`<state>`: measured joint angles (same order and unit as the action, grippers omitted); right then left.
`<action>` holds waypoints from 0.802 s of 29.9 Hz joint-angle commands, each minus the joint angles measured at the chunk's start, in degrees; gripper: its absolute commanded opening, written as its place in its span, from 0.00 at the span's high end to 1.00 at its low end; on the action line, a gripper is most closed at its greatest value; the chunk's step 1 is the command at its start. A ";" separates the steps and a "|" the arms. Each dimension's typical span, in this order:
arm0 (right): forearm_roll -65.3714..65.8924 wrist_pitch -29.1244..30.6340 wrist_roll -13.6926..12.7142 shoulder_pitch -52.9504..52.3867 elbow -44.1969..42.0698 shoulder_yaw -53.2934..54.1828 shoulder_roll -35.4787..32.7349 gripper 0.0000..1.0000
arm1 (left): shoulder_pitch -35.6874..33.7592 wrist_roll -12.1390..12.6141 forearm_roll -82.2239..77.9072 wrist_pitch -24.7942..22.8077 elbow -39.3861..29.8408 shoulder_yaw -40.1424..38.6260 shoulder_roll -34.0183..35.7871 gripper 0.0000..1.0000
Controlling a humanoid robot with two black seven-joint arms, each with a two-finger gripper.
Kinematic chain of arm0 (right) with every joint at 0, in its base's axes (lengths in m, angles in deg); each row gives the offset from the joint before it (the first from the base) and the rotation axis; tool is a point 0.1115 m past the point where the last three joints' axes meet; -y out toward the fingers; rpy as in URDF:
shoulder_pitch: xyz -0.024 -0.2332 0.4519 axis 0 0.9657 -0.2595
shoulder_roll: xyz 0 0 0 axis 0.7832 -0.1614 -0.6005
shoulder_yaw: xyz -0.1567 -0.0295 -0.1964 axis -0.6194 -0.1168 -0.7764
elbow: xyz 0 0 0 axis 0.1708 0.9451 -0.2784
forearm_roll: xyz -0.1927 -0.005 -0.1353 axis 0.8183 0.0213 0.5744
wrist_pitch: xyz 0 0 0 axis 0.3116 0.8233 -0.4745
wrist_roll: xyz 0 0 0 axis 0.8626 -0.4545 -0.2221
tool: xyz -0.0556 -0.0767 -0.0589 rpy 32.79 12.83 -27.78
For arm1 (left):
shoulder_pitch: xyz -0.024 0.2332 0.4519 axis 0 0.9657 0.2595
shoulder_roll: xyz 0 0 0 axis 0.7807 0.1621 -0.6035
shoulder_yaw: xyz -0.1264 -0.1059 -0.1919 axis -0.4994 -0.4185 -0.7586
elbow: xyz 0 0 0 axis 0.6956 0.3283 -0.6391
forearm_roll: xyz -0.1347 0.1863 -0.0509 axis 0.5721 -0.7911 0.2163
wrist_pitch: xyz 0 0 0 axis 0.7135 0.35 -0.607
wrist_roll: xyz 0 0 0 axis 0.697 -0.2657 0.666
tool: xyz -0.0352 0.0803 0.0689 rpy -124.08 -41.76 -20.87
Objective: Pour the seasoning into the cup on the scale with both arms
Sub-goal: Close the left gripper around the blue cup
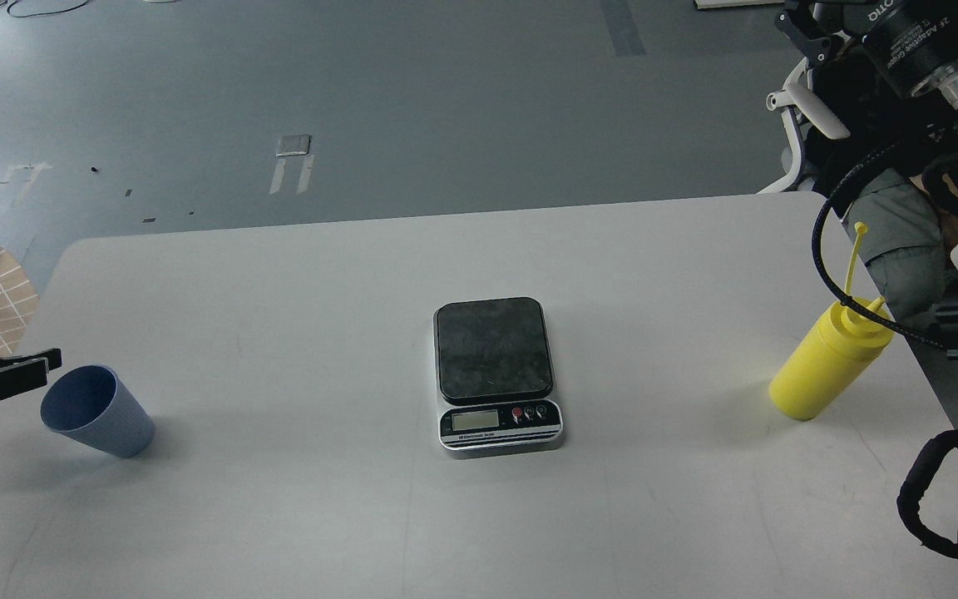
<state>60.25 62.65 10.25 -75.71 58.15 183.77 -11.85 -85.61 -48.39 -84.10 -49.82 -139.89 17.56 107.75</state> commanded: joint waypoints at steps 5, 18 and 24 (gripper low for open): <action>-0.06 0.00 -0.01 -0.09 -0.64 0.00 0.00 0.00 | -0.17 0.00 0.10 -0.26 -0.94 -0.15 1.17 0.02; 0.03 0.00 -0.01 -0.01 -0.47 -0.09 0.00 0.00 | 0.09 0.00 0.10 -0.18 -7.80 -0.24 7.24 0.02; 0.03 0.00 -0.01 -0.01 -0.29 -0.09 0.00 0.00 | 0.00 0.00 0.10 -0.18 -11.22 -0.32 7.67 0.02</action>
<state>60.24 62.65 10.24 -75.72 57.72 183.67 -11.86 -85.55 -48.38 -84.01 -49.99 -149.33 17.28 115.23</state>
